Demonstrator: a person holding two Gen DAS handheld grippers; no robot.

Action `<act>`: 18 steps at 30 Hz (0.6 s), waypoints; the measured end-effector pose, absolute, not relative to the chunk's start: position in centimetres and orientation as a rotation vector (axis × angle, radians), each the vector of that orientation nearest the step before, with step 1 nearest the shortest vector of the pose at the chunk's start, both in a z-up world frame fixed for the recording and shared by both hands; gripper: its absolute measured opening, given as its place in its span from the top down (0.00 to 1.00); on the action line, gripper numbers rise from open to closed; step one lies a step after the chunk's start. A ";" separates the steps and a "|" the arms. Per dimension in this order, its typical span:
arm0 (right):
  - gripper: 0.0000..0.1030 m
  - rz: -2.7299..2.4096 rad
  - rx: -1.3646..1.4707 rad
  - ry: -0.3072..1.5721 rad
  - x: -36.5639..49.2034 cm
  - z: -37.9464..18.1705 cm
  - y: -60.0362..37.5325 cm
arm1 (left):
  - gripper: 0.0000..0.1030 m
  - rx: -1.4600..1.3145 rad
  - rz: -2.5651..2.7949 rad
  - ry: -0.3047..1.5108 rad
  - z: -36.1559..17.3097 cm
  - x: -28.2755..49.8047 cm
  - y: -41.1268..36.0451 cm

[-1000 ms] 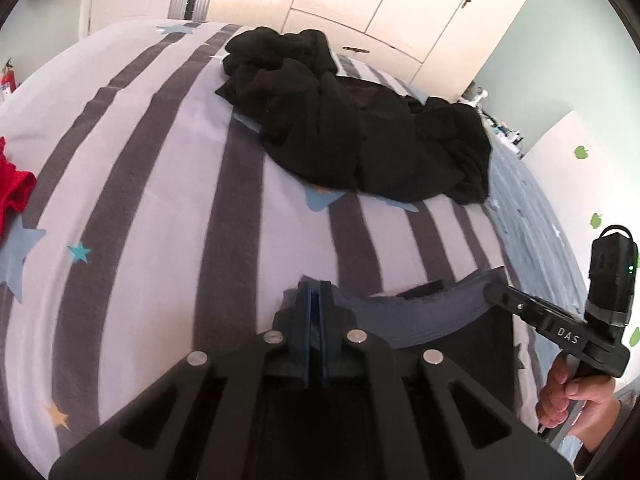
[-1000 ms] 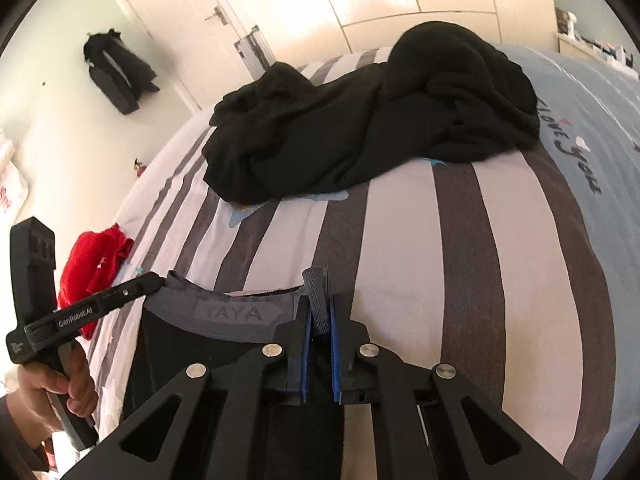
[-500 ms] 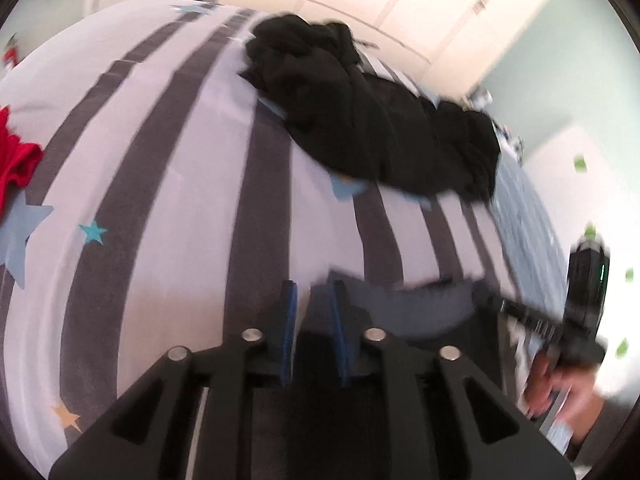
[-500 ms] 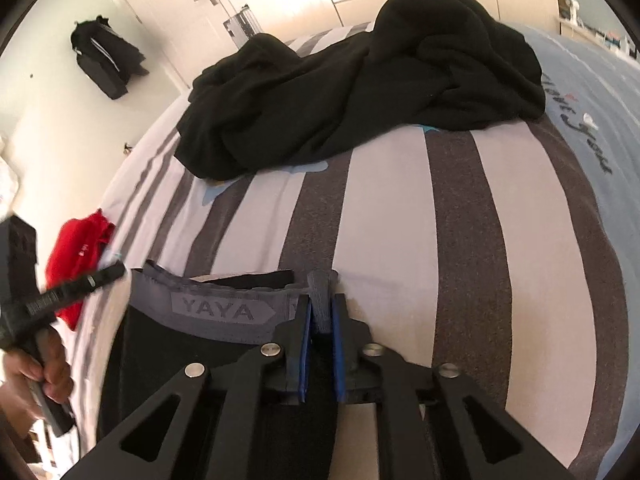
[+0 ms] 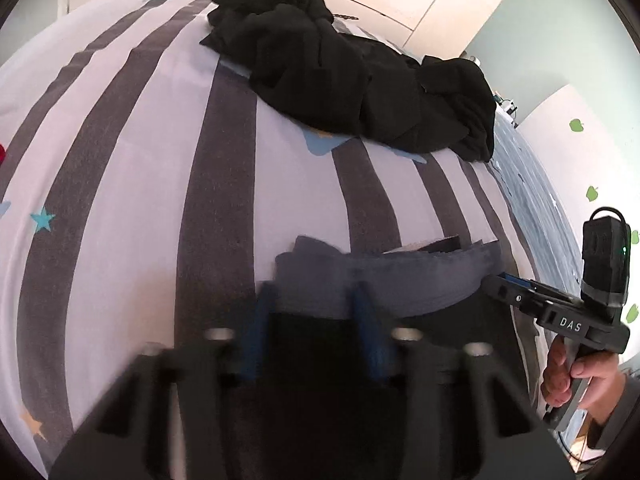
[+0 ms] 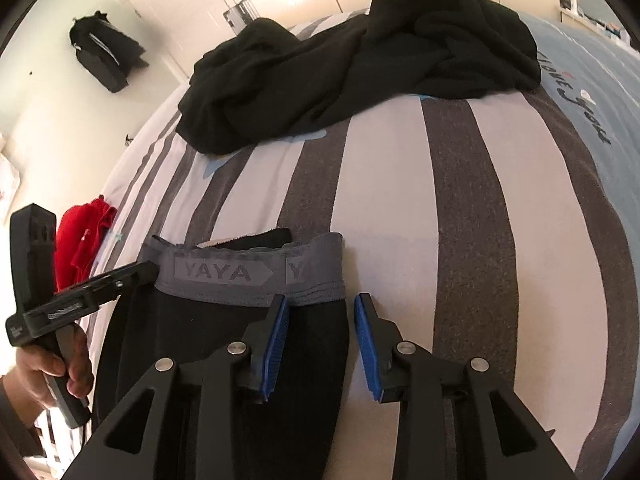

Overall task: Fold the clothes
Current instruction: 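Grasp the waistband edge with the right tool while the left tool grasps it too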

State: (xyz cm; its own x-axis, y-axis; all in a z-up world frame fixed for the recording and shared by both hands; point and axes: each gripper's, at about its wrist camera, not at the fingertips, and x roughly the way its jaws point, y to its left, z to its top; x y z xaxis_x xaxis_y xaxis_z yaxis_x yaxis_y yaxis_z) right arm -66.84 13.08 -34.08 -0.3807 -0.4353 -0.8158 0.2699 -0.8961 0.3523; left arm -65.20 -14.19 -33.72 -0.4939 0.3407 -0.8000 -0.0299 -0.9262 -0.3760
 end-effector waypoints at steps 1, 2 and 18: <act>0.72 -2.299 1.425 -0.216 -66.9 -34.1 13.0 | 0.84 -1.445 2.505 -0.462 -33.7 -65.2 -14.2; 0.75 -2.300 1.420 -0.206 -66.8 -34.2 12.9 | 0.86 -1.442 2.513 -0.457 -33.6 -65.1 -14.2; 0.95 -2.369 1.267 -0.200 -67.6 -29.4 11.9 | 0.93 -1.314 2.615 -0.461 -28.6 -66.0 -15.2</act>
State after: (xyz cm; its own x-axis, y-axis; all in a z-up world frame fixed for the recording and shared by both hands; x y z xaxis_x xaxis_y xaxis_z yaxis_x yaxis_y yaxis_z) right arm -67.59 11.89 -29.44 -0.4807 -0.4467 -0.7546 0.3141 -0.8911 0.3274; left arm -66.02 -15.23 -28.64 -0.5938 0.2939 -0.7490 -0.0200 -0.9360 -0.3514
